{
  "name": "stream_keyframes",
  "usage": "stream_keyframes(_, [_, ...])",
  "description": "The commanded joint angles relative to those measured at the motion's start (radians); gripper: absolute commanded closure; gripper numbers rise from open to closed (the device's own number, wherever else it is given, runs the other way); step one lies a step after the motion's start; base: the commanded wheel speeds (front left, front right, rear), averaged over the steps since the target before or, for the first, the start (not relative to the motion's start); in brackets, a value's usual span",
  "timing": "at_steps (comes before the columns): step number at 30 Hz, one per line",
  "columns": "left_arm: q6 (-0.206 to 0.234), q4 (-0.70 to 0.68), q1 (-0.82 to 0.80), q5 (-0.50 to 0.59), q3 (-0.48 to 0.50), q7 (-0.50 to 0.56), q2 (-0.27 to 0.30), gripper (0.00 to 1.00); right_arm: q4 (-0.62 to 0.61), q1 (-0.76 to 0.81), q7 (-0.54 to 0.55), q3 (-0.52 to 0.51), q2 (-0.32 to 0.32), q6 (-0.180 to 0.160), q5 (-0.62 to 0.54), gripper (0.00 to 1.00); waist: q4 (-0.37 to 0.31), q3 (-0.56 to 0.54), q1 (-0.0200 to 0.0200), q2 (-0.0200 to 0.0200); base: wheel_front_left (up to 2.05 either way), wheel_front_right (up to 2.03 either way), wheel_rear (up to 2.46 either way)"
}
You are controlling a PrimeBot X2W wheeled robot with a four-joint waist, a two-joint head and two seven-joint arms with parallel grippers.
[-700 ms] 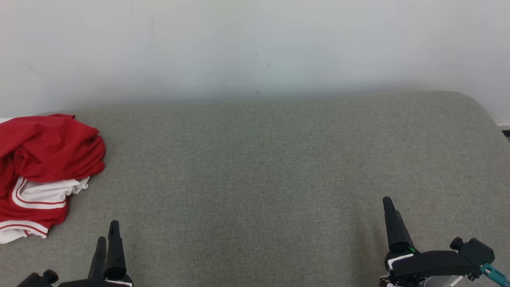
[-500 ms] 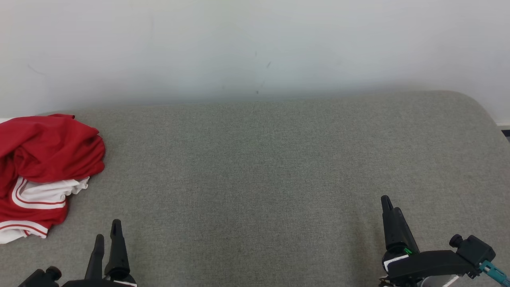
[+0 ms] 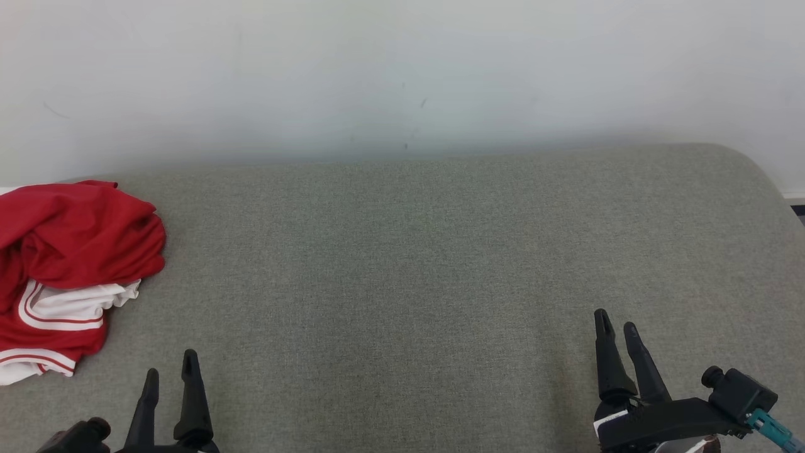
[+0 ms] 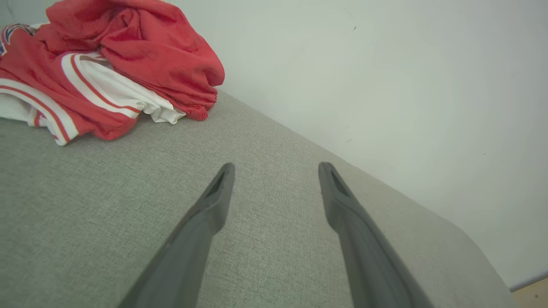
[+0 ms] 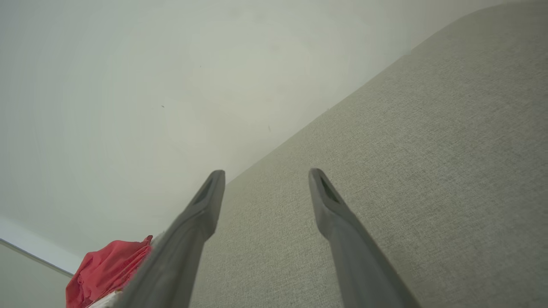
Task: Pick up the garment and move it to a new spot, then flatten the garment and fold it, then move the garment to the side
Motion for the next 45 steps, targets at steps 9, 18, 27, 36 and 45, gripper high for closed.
stream_keyframes(9, [0.017, -0.035, 0.015, 0.120, -0.014, -0.032, 0.013, 0.00, -0.023, 0.004, -0.031, 0.005, -0.001, -0.001, -0.122, 0.00, 0.000, 0.000, 0.0000, 0.0000, 0.00, 0.00, 0.00])
stream_keyframes(18, [0.016, -0.047, 0.025, 0.213, -0.032, -0.055, 0.021, 0.00, -0.024, 0.009, -0.054, 0.015, 0.000, -0.001, -0.230, 0.00, 0.000, 0.000, 0.0000, 0.0000, 0.00, 0.00, 0.00])
stream_keyframes(27, [0.005, -0.052, 0.036, 0.292, -0.042, -0.076, 0.027, 0.00, -0.018, 0.011, -0.076, 0.015, 0.000, -0.001, -0.332, 0.00, -0.002, 0.000, 0.0000, 0.0000, 0.00, 0.00, 0.00])
stream_keyframes(36, [-0.026, -0.037, 0.033, 0.352, -0.035, -0.096, 0.030, 0.00, -0.017, 0.016, -0.095, 0.017, 0.000, -0.002, -0.411, 0.00, -0.001, -0.003, 0.0000, 0.0000, 0.00, 0.00, 0.00])
stream_keyframes(45, [-0.042, -0.036, 0.038, 0.417, -0.024, -0.112, 0.027, 0.00, -0.017, 0.023, -0.113, 0.015, 0.000, -0.002, -0.482, 0.00, 0.000, -0.004, 0.0000, 0.0000, 0.00, 0.00, 0.00])
